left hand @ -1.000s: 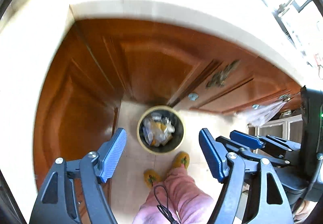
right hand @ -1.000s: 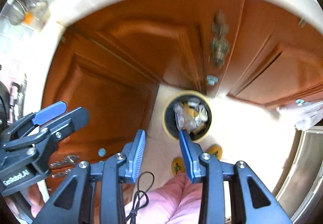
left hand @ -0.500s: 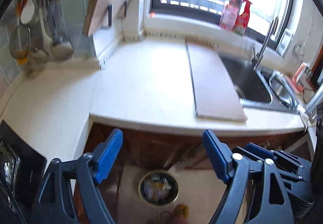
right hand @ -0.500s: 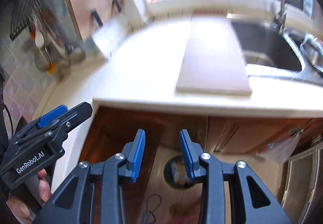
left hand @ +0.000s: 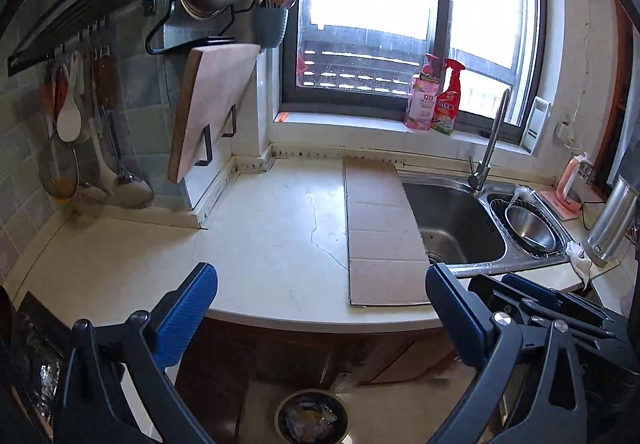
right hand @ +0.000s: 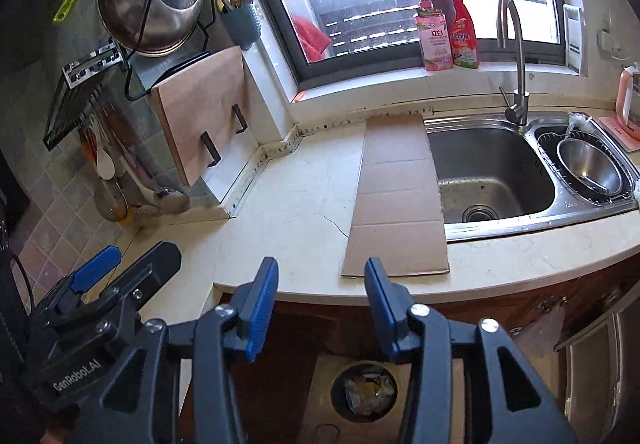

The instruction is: Collect trash

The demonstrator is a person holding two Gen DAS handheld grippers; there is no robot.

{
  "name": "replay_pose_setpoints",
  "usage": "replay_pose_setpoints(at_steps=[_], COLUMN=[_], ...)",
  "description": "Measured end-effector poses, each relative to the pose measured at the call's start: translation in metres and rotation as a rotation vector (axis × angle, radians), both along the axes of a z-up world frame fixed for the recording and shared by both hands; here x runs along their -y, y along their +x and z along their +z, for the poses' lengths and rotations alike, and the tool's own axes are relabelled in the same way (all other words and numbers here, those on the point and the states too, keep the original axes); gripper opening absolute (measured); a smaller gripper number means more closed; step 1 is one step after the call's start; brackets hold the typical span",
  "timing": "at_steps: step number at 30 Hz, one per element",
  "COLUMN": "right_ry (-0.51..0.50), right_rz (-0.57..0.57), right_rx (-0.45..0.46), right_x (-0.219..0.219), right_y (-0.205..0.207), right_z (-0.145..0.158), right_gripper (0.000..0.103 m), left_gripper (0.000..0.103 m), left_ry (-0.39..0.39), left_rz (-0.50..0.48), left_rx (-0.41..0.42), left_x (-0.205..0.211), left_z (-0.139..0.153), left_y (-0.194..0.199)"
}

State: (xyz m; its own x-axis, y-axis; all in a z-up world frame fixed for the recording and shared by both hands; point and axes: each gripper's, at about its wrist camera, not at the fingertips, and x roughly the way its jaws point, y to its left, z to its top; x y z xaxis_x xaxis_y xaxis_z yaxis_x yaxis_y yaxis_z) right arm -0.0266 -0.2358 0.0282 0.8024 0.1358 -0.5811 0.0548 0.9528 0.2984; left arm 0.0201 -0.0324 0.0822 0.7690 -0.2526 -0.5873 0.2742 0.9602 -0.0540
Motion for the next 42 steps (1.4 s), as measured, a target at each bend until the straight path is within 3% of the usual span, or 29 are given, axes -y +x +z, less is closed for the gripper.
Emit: replay_pose_setpoints(at_steps=[7, 13, 42], right_ry=[0.014, -0.008, -0.012], right_rz=[-0.032, -0.039, -0.016], right_rx=[0.028, 0.053, 0.011], right_x=[0.000, 0.000, 0.015], right_y=[-0.029, -0.045, -0.033], right_z=[0.024, 0.035, 0.031], right_gripper=[0.060, 0.062, 0.064], left_gripper=[0.102, 0.102, 0.102], left_ry=[0.011, 0.002, 0.024], left_rz=[0.032, 0.067, 0.153], left_rx=[0.025, 0.047, -0.042], left_x=[-0.001, -0.004, 0.007], left_z=[0.030, 0.040, 0.030], left_y=[-0.028, -0.048, -0.037])
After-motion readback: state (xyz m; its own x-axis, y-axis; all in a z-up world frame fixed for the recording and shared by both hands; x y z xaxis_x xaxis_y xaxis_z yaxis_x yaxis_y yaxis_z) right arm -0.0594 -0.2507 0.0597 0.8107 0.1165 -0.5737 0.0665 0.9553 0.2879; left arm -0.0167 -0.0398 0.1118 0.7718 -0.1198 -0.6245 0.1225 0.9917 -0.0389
